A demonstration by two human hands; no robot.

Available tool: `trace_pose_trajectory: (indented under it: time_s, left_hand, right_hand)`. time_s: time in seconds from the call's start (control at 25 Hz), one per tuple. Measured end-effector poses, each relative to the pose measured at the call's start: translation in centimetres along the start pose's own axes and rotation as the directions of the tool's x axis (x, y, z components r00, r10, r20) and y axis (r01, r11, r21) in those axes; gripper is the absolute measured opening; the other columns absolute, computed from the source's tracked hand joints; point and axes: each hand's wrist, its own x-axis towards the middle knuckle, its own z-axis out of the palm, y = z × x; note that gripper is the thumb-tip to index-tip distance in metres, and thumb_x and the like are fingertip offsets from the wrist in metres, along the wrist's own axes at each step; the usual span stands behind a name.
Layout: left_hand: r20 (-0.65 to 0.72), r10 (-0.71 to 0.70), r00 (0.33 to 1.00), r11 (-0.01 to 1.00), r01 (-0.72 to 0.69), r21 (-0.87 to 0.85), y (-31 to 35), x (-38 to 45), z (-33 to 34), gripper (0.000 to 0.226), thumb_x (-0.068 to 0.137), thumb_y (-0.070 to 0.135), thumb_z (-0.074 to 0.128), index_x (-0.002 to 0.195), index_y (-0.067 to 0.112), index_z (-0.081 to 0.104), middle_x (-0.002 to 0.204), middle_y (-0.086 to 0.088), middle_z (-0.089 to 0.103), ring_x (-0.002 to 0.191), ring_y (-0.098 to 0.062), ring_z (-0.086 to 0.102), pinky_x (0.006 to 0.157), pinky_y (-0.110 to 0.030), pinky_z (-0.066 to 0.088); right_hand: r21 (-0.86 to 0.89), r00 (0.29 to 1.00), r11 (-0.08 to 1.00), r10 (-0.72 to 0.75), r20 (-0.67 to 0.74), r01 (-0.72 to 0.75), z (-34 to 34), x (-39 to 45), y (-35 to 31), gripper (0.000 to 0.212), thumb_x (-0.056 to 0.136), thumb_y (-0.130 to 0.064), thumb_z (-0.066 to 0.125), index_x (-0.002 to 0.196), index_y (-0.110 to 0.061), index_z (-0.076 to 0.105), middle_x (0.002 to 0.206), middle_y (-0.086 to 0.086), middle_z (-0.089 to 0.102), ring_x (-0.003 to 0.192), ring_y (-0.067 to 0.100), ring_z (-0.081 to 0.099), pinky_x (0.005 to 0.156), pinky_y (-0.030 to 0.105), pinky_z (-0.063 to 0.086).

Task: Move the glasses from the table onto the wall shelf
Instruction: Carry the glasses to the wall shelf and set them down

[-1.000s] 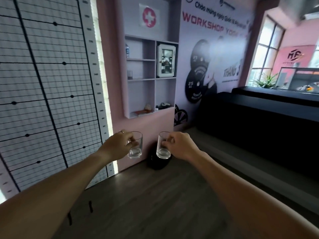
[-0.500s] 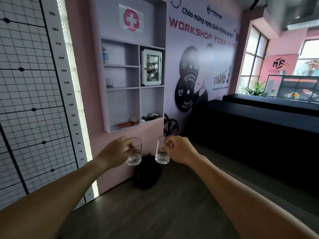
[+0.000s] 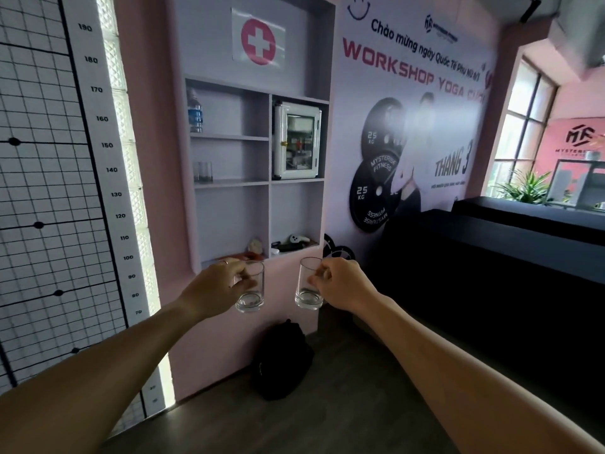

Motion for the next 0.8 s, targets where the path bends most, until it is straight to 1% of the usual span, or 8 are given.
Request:
trace_pose_trajectory:
  time_s: [0.12, 0.24, 0.32, 0.4, 0.48, 0.6, 0.68, 0.8]
  left_hand:
    - [0.009, -0.028, 1.000, 0.999, 0.028, 0.026, -1.5, 4.1, 1.6, 0.019, 0.086, 0.040, 0.066, 0.083, 0.022, 0.061, 0.091, 0.005, 0.064, 0.087, -0.020, 0.062, 0.081, -0.038, 0.050]
    - [0.005, -0.018, 1.000, 1.000, 0.018, 0.024, -3.1, 8.3, 2.7, 0.014, 0.088, 0.035, 0.067, 0.080, 0.029, 0.057, 0.090, 0.013, 0.058, 0.087, -0.018, 0.060, 0.080, -0.033, 0.046]
    - [-0.006, -0.010, 1.000, 0.999, 0.010, 0.030, -5.0, 11.4, 3.3, 0.016, 0.088, 0.038, 0.066, 0.078, 0.029, 0.057, 0.090, 0.009, 0.060, 0.085, -0.019, 0.061, 0.080, -0.036, 0.050]
    - [-0.020, -0.007, 1.000, 0.999, 0.007, 0.040, -7.4, 15.0, 3.6, 0.020, 0.087, 0.042, 0.064, 0.080, 0.024, 0.060, 0.087, 0.003, 0.062, 0.080, -0.020, 0.060, 0.078, -0.040, 0.051]
    - [-0.030, -0.016, 0.999, 0.998, 0.018, 0.052, -9.7, 18.6, 3.7, 0.029, 0.084, 0.049, 0.060, 0.085, 0.020, 0.063, 0.089, 0.000, 0.063, 0.081, -0.020, 0.060, 0.078, -0.040, 0.051]
    - [-0.048, -0.005, 0.999, 0.999, 0.007, 0.052, -12.6, 23.3, 3.8, 0.051, 0.075, 0.066, 0.045, 0.086, 0.019, 0.063, 0.090, 0.001, 0.064, 0.082, -0.019, 0.060, 0.076, -0.036, 0.049]
    - [-0.063, 0.005, 0.998, 0.998, -0.001, 0.059, -14.5, 26.2, 4.1, 0.047, 0.077, 0.066, 0.045, 0.083, 0.022, 0.060, 0.087, 0.002, 0.063, 0.080, -0.019, 0.059, 0.073, -0.035, 0.048]
    - [-0.075, -0.001, 0.997, 0.997, 0.006, 0.073, -17.2, 30.7, 4.8, 0.026, 0.088, 0.048, 0.059, 0.082, 0.023, 0.058, 0.085, 0.006, 0.060, 0.079, -0.018, 0.059, 0.072, -0.036, 0.048]
  right_hand:
    - [0.000, 1.000, 1.000, -0.020, 0.005, 0.020, 0.8, 4.3, 1.8, 0.016, 0.087, -0.035, 0.069, 0.088, -0.019, 0.069, 0.085, 0.002, 0.069, 0.085, 0.022, 0.066, 0.082, 0.036, 0.056]
    - [-0.003, 0.999, 0.999, -0.041, 0.002, 0.041, 1.5, 9.1, 3.1, 0.013, 0.087, -0.034, 0.070, 0.079, -0.026, 0.062, 0.082, 0.000, 0.064, 0.082, 0.022, 0.064, 0.079, 0.034, 0.054]
    - [-0.013, 0.999, 0.999, -0.047, 0.000, 0.047, 2.1, 12.5, 3.8, 0.013, 0.087, -0.036, 0.069, 0.081, -0.027, 0.063, 0.087, 0.002, 0.065, 0.083, 0.023, 0.064, 0.078, 0.032, 0.052]
    - [-0.018, 0.999, 0.999, -0.051, -0.006, 0.051, 2.8, 16.3, 4.4, 0.014, 0.087, -0.038, 0.068, 0.089, -0.024, 0.069, 0.094, 0.003, 0.068, 0.086, 0.023, 0.064, 0.077, 0.031, 0.051]
    - [-0.039, 0.999, 0.998, -0.053, -0.004, 0.053, 3.4, 20.6, 4.6, 0.019, 0.088, -0.040, 0.067, 0.093, -0.022, 0.070, 0.096, 0.003, 0.070, 0.086, 0.022, 0.065, 0.076, 0.031, 0.052]
    - [-0.058, 0.998, 0.996, -0.066, -0.014, 0.065, 4.2, 26.4, 4.7, 0.019, 0.090, -0.039, 0.067, 0.092, -0.020, 0.070, 0.088, -0.001, 0.068, 0.083, 0.020, 0.065, 0.073, 0.031, 0.053]
    - [-0.030, 0.997, 0.998, -0.065, -0.037, 0.064, 4.6, 29.5, 4.7, 0.018, 0.090, -0.035, 0.066, 0.093, -0.018, 0.071, 0.084, -0.003, 0.067, 0.083, 0.020, 0.065, 0.073, 0.030, 0.053]
    - [0.002, 0.997, 0.997, -0.071, -0.039, 0.071, 5.6, 34.4, 5.1, 0.016, 0.092, -0.033, 0.065, 0.092, -0.019, 0.071, 0.083, -0.004, 0.065, 0.079, 0.018, 0.063, 0.069, 0.029, 0.051]
